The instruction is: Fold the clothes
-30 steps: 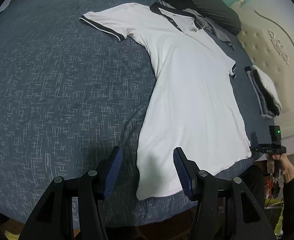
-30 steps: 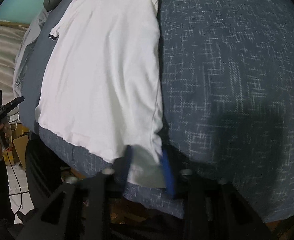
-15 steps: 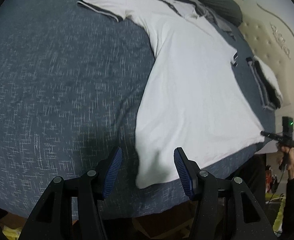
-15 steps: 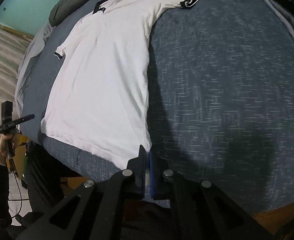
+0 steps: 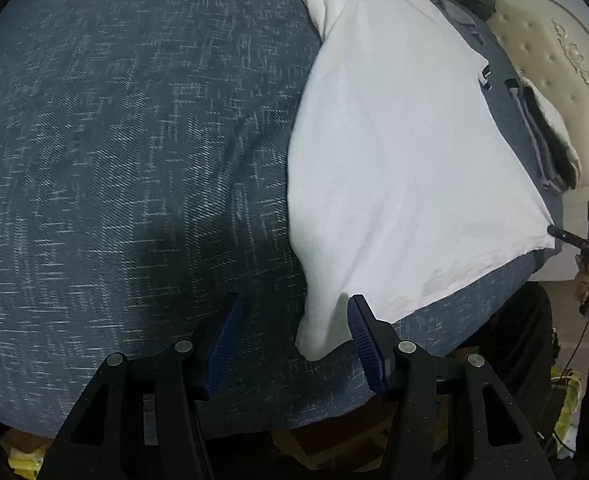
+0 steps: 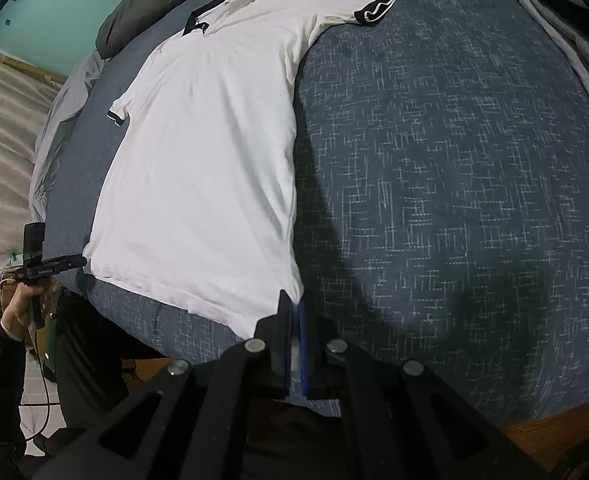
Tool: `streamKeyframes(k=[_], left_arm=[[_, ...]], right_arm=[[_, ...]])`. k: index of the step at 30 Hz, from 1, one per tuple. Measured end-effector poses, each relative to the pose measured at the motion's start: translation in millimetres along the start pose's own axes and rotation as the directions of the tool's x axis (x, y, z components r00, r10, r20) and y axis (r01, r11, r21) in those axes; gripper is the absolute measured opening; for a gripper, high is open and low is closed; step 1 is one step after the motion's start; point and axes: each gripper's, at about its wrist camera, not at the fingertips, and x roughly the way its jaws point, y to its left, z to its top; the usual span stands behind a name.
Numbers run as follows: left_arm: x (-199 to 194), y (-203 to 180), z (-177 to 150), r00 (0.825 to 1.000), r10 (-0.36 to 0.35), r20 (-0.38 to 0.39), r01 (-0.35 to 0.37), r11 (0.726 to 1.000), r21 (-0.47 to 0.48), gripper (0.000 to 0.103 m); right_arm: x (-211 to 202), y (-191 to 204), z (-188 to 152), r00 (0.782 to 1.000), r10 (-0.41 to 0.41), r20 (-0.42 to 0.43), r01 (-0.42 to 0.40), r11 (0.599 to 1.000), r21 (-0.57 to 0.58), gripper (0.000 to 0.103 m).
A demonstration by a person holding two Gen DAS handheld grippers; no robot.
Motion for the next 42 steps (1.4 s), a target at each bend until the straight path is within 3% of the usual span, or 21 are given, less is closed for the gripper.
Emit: streamKeyframes(k=[1,5,6,7,19,24,34,42], left_arm=[[1.5,-2.1,-0.7,1.000,-0.005,-0.002,0.005,1.000,0.007,0.037],[5.2,-13.8,-2.9,1.000,-0.014,-0.010,0.014,0.999,0.043,0.016],[5.2,-17.0,-3.4,1.000,-0.011,-0.009,0.011,0.999,0.053,0.005],[3.7,-19.9,-4.0,1.000,-0.012,-0.005,0.012,0.998,0.060,0.004],[-82.8,-49.2,-23.2,0.995,-0.014,0.103,-0.004,0.985,0.172,0.003],[-101.4,-46.2,-38.2,0.993,0.004,0.114,-0.026,0.980,0.196,0.003],[-28.8,-15.5,-43.8,1.000,0.027,0.003,-0.027,0.994,0.103,0.004],[-18.9,-13.8,-39.6,0.999,0.039,-0.005,-0.038,0.994,0.105,0.004]], right_arm=[[-0.5,0.7,0.1,1.000,-0.001,0.001,0.001,1.000,-0.001,0.002],[-3.1,4.1,-0.1,1.000,0.001,0.005,-0.001,1.000,-0.007,0.002],[-4.2,5.0,0.0,1.000,0.001,0.006,-0.001,1.000,-0.009,0.002],[-5.7,6.1,0.2,1.000,0.001,0.008,-0.001,1.000,-0.012,0.002],[-51.1,23.0,-2.2,0.997,0.018,0.074,-0.013,0.998,-0.065,0.002],[-47.6,29.5,-13.8,0.998,0.011,0.057,-0.006,0.996,-0.088,0.002],[14.8,12.9,-28.8,0.999,-0.022,-0.031,0.020,0.999,-0.045,0.002],[23.0,7.2,-28.3,0.999,-0.026,-0.040,0.025,0.999,-0.037,0.002]])
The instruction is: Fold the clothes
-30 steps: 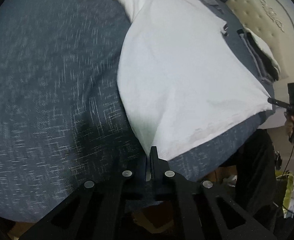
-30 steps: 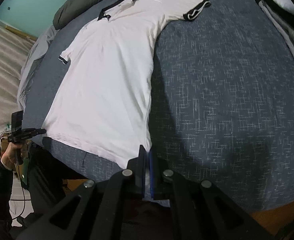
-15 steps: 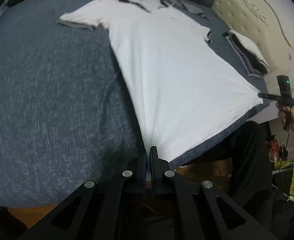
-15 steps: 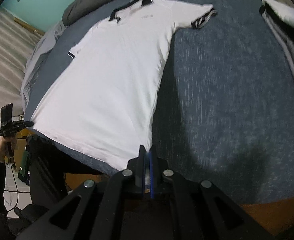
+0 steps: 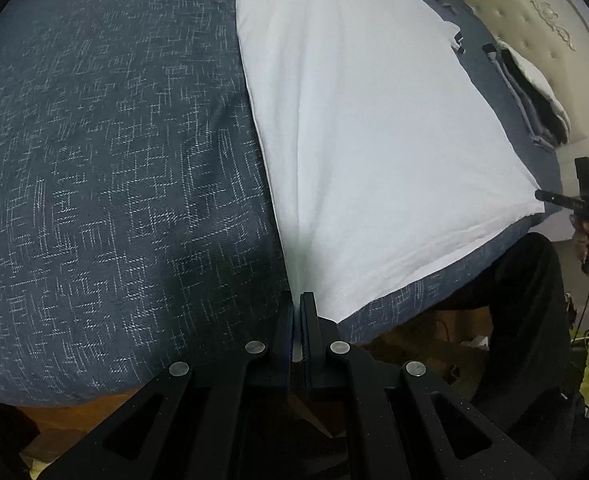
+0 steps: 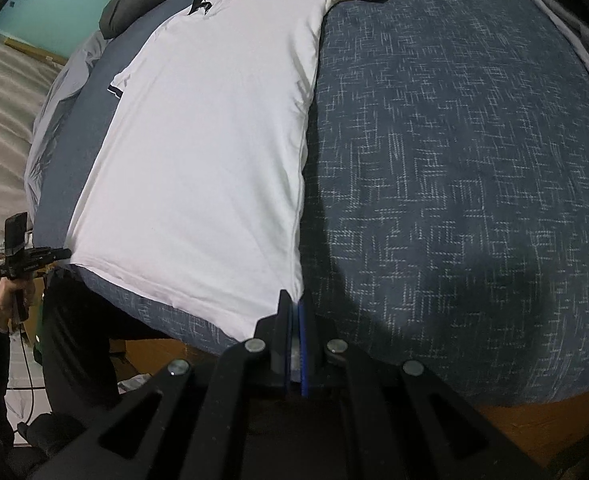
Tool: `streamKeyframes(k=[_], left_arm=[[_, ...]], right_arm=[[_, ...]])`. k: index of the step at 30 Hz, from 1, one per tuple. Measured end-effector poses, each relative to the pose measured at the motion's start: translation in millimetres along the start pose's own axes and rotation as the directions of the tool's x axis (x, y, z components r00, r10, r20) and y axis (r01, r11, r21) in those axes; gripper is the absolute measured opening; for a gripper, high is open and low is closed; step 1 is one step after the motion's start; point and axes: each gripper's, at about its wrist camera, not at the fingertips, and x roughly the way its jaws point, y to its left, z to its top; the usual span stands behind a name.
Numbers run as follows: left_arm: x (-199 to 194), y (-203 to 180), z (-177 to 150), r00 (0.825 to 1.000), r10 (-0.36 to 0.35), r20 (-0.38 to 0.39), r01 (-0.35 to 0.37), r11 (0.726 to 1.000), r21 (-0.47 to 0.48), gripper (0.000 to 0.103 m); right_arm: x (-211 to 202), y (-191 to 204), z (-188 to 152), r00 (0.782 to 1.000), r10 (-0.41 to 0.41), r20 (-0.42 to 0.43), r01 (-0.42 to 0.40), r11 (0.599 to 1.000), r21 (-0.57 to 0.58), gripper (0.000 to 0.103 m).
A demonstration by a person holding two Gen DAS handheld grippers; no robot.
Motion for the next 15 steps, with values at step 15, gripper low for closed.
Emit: streamKeyframes(k=[15], left_arm=[[-2.5,6.0,0.9,1.000,0.010,-0.001,-0.010,1.000,-0.007,0.004]], right_arm=[[10.4,-8.5,-12.4,1.000,0.023,-0.016,-0.022,1.000,0.008,0.003]])
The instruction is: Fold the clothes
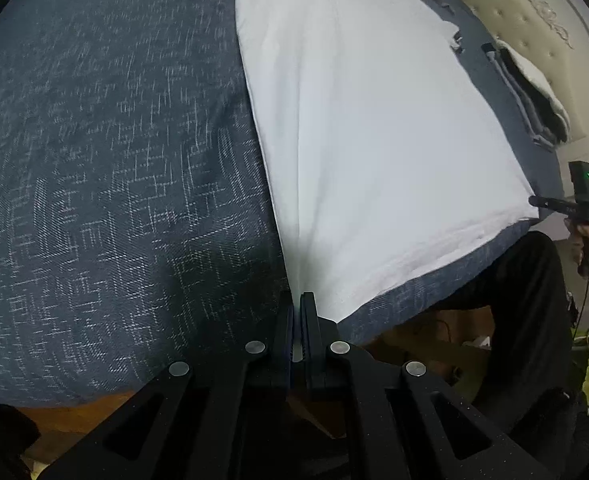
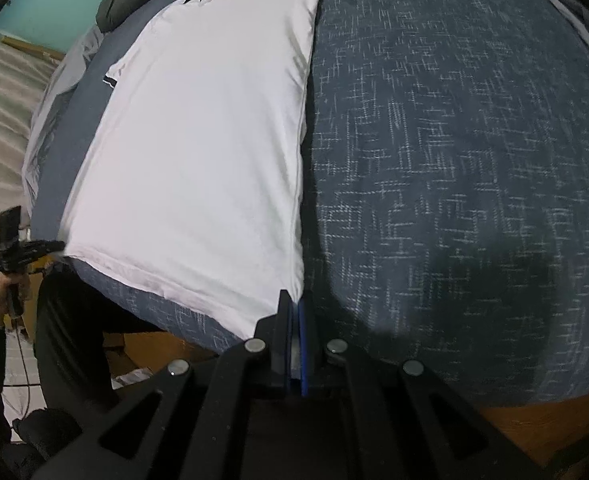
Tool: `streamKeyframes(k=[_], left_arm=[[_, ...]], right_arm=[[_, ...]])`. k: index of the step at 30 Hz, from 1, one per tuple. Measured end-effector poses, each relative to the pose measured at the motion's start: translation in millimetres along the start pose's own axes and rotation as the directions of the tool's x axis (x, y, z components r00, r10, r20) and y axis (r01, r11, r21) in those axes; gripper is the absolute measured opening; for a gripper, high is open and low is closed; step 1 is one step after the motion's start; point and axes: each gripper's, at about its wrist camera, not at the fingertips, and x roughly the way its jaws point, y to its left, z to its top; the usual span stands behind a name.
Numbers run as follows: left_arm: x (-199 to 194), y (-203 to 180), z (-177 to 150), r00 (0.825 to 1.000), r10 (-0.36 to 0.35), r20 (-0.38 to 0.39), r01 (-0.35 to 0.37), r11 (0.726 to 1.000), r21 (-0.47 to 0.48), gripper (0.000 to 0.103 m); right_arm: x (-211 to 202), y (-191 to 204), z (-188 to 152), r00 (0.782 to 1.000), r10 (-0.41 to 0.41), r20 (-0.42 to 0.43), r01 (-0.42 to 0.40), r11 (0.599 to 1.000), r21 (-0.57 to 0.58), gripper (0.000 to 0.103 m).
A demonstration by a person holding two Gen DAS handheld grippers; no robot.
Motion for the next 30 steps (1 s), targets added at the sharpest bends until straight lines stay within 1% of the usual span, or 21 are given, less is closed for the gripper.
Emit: streamKeyframes(k=[5,6,8,9,10,14,17,19,20,23,24,26,30], left_arm=[[5.4,2.8,3.3,1.000,-0.002,-0.016,0.002,1.000,-0.017,0.005],[4.0,2.9,4.1,1.000,-0.001,-0.015,0.001,1.000,-0.018,0.007],[-1.7,4.5,5.6,1.000,0.000,-0.011,-0.001,1.000,-0.024,0.017],[-4.6,5.6,6.3,1.000,0.000,-0.010,0.000,1.000,-0.028,0.027],[-8.0,6.9,7.0,1.000,-0.003,-0.008,0.002,0.999,-0.032,0.030],[-25.6,15.5,15.0,1.000,-0.002,0.019,0.003,0.999,-0.048,0.032],[-38.7,24.2,32.5,0.997,0.022,0.070,-0.017,0.997,-0.073,0.033],[-44.6,26.7,46.9,0.994,0.017,0.109,-0.007,0.996,-0.090,0.033],[-44.9,24.5,49.9,0.992,0.016,0.123,-0.003,0.995,-0.098,0.033],[-41.0,25.9,71.1,0.987,0.013,0.159,0.007,0.993,-0.121,0.034],[-38.8,26.6,79.8,0.986,0.011,0.168,0.011,0.992,-0.127,0.036],[-28.4,33.7,100.5,0.985,0.012,0.174,0.011,0.991,-0.132,0.038],[-9.5,42.5,128.6,0.983,0.009,0.183,0.018,0.989,-0.147,0.038]], right_arm=[[-2.8,-3.7,0.3,1.000,0.025,0.012,-0.025,1.000,0.008,0.003],[-4.3,-5.2,0.6,1.000,0.027,0.012,-0.027,1.000,0.008,0.004],[-6.2,-8.4,0.7,1.000,0.030,0.008,-0.030,0.999,0.019,0.006],[-7.3,-10.0,0.8,0.999,0.031,0.006,-0.032,0.999,0.023,0.010],[-9.7,-10.8,0.6,0.999,0.031,0.007,-0.032,0.999,0.024,0.014],[-20.1,-13.2,3.8,0.999,0.034,0.027,-0.035,0.999,0.027,0.017],[-32.6,-17.3,21.0,0.997,0.033,0.073,-0.037,0.998,0.044,0.020],[-37.7,-18.9,36.1,0.995,0.032,0.099,-0.037,0.998,0.053,0.028],[-39.2,-19.1,43.9,0.994,0.030,0.109,-0.036,0.998,0.056,0.029],[-36.2,-16.7,67.9,0.993,0.022,0.119,-0.029,0.998,0.055,0.030],[-34.6,-15.7,75.9,0.992,0.019,0.122,-0.026,0.998,0.055,0.033],[-27.4,-11.7,90.5,0.992,0.017,0.124,-0.024,0.998,0.055,0.034],[-12.0,-8.7,120.8,0.991,0.016,0.132,-0.025,0.997,0.068,0.035]])
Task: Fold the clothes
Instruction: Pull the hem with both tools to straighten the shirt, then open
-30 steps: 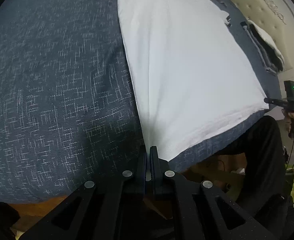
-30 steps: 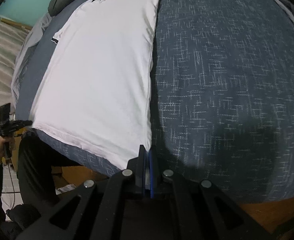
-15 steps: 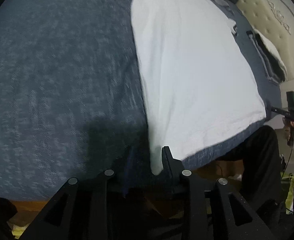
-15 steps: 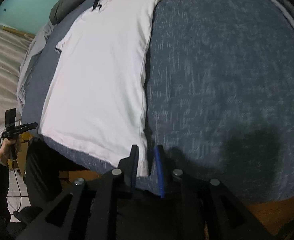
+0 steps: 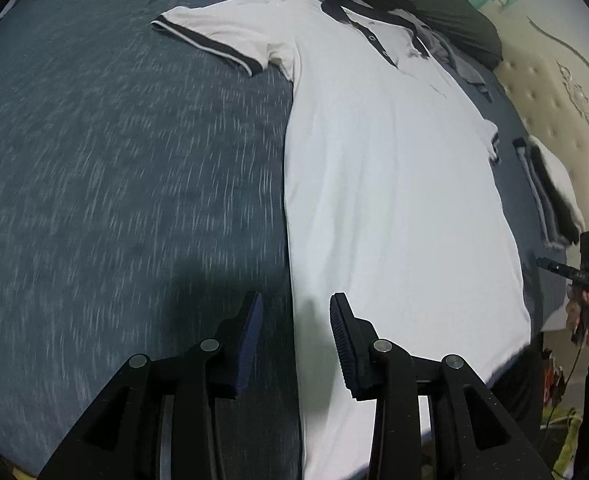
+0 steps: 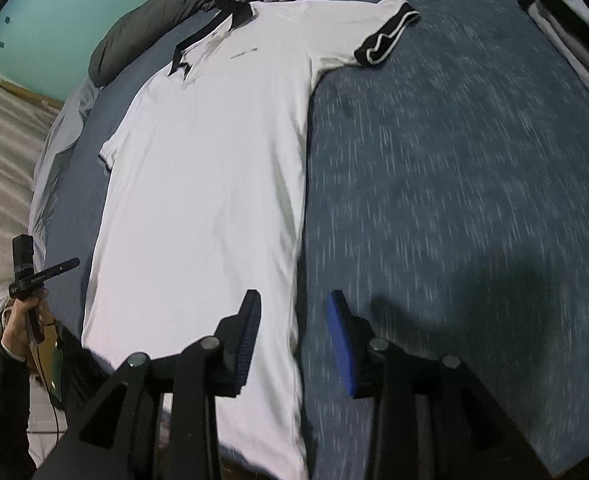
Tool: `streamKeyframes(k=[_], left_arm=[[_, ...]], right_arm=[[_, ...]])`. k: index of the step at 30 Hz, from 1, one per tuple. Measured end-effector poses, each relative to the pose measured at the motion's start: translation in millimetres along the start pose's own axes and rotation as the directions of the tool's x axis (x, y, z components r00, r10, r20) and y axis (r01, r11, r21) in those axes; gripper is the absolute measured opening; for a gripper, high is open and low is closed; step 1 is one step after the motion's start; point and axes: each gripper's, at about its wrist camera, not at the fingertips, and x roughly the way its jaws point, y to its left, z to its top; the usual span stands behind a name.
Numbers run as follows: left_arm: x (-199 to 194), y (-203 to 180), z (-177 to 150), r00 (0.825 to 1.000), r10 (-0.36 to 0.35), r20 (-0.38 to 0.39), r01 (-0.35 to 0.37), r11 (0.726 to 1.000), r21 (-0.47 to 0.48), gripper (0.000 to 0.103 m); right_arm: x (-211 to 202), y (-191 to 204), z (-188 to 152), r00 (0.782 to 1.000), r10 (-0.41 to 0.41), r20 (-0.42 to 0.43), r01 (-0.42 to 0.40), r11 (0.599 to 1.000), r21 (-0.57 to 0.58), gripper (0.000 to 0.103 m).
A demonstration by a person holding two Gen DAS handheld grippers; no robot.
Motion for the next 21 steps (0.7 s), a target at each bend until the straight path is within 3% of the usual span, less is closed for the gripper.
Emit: streamKeyframes(k=[13,20,21], left_arm=[[29.8,27.0,60.5,0.999,-0.027,0.040,0.030,0.996,-0.080,0.038],[54.9,27.7,71.5,0.999,-0.038,0.016,0.039,0.997,-0.065,0.037],[55.9,27.6,71.6,0.999,-0.043,0.016,0.044,0.997,-0.060,0.033]], right_arm=[[34.9,-22.0,77.1,0.993,0.026,0.117,-0.040,0.992,0.121,0.035],[62.9,-21.8,94.9,0.995,0.017,0.100,-0.029,0.992,0.120,0.035],[66.8,-22.9,96.4,0.995,0.023,0.097,-0.035,0.992,0.121,0.035]])
